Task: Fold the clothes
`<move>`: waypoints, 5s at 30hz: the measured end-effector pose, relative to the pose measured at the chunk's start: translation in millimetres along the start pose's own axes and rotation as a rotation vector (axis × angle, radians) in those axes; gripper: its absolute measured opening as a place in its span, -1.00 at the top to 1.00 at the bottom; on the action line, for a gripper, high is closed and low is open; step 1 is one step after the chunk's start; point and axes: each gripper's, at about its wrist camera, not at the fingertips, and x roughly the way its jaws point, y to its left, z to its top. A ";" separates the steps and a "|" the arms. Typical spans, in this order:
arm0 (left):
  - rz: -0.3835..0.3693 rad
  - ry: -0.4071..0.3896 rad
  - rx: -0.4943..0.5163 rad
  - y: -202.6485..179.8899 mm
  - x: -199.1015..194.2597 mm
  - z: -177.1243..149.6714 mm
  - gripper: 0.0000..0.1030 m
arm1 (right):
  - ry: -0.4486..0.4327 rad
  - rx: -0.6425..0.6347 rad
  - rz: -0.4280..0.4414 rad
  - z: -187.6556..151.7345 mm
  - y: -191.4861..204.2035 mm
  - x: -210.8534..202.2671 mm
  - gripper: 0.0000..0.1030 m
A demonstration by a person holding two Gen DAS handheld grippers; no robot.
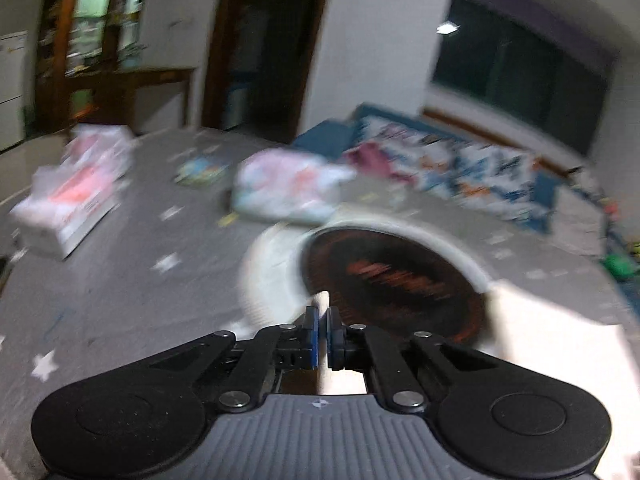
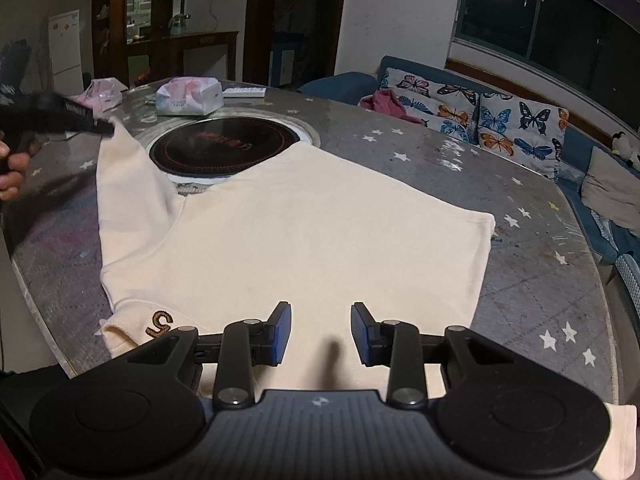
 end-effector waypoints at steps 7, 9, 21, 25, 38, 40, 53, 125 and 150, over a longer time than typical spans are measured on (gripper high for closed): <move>-0.303 -0.045 0.074 -82.5 -38.8 9.7 0.93 | -0.019 0.035 -0.009 -4.7 -6.0 -7.1 0.37; -0.357 -0.014 0.101 -99.1 -37.6 -0.6 0.93 | -0.022 0.048 -0.013 -7.1 -8.8 -10.0 0.37; -0.680 0.179 0.263 -198.7 -30.5 -62.3 0.83 | -0.003 0.139 -0.029 -23.0 -26.3 -15.3 0.37; -0.685 0.223 0.311 -189.6 -24.8 -75.4 0.72 | 0.006 0.144 -0.041 -25.1 -29.2 -16.6 0.37; -0.393 0.256 0.291 -113.8 10.7 -73.6 0.57 | -0.053 0.232 -0.072 -14.8 -55.7 -34.1 0.37; -0.391 0.256 0.293 -112.7 14.2 -73.2 0.46 | -0.038 0.251 -0.042 -13.5 -58.0 -29.0 0.37; -0.361 0.234 0.336 -116.7 39.9 -64.2 0.36 | 0.053 0.217 0.012 -18.0 -43.3 4.5 0.68; -0.602 0.273 0.510 -197.4 -10.7 -111.1 0.04 | -0.272 0.521 -0.182 -24.3 -101.7 -104.4 0.85; -0.346 0.139 0.205 -30.5 -36.3 -61.1 -0.03 | -0.091 0.124 0.264 92.1 70.0 16.6 0.86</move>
